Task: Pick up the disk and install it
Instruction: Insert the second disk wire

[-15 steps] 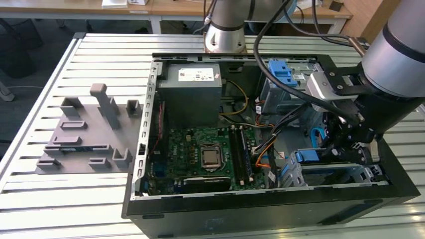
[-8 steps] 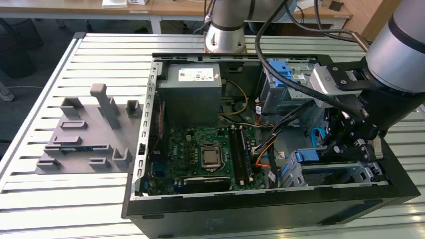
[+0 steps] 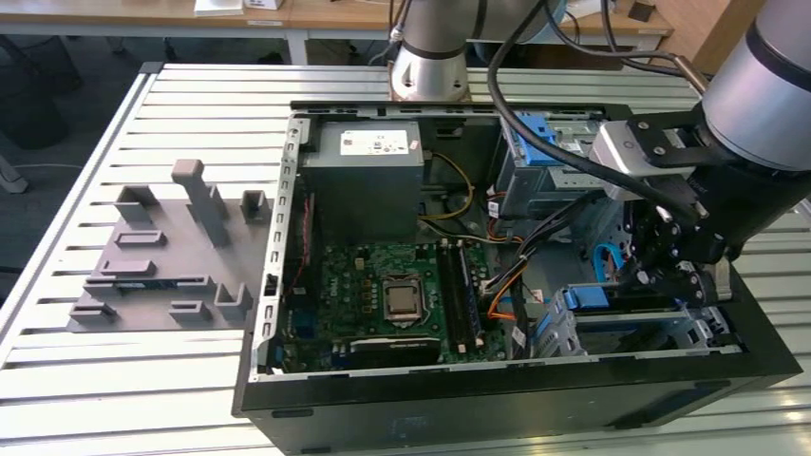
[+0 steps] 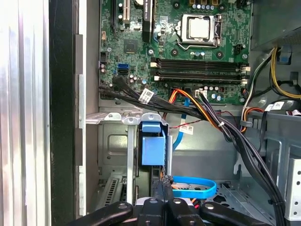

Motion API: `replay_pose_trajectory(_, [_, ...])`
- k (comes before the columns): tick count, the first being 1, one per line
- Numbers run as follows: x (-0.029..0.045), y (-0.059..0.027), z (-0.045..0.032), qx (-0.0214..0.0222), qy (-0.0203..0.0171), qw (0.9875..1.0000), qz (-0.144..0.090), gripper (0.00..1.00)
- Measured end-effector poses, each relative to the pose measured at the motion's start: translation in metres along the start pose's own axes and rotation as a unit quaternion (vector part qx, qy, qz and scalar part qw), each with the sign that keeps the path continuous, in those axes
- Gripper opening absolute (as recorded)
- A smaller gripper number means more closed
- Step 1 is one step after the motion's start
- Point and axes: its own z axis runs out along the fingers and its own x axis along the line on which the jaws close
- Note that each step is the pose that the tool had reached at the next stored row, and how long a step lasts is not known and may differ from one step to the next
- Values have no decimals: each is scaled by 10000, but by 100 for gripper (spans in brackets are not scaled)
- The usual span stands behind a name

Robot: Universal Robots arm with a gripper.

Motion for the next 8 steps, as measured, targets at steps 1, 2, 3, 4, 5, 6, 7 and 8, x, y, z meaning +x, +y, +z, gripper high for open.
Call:
replay_pose_trajectory(1, [0, 0, -2, 0, 0, 10000, 0, 11])
replay_pose_trajectory(2, [0, 0, -3, 0, 0, 10000, 0, 11])
replay_pose_trajectory(3, [0, 0, -4, 0, 0, 10000, 0, 11])
replay_pose_trajectory(4, [0, 0, -4, 0, 0, 10000, 0, 11])
replay_pose_trajectory(5, [0, 0, -4, 0, 1, 10000, 0, 11])
replay_pose_trajectory(6, [0, 0, -5, 0, 1, 10000, 0, 11])
replay_pose_trajectory(7, [0, 0, -5, 0, 1, 10000, 0, 11])
replay_pose_trajectory(8, [0, 0, -5, 0, 0, 10000, 0, 11])
